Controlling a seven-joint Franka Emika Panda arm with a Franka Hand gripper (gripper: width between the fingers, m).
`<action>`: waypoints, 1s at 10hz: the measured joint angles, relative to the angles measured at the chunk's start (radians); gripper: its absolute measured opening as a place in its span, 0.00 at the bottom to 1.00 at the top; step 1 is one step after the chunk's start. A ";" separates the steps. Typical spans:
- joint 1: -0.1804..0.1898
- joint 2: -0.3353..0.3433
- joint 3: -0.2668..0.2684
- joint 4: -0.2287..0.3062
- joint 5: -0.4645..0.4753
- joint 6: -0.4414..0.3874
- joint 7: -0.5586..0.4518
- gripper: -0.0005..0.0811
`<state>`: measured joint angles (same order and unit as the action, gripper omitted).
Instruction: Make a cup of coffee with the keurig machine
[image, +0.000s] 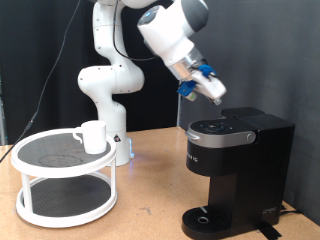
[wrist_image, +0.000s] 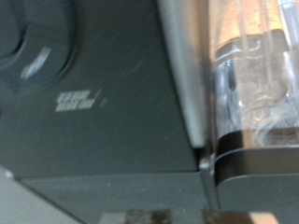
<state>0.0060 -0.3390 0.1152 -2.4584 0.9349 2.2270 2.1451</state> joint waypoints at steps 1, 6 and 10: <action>-0.012 -0.031 -0.005 -0.033 -0.027 -0.016 0.022 0.01; -0.064 -0.154 -0.025 -0.140 -0.149 -0.049 0.030 0.01; -0.083 -0.157 -0.021 -0.158 -0.201 -0.075 0.166 0.01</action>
<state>-0.0771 -0.4955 0.0942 -2.6166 0.7339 2.1516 2.3107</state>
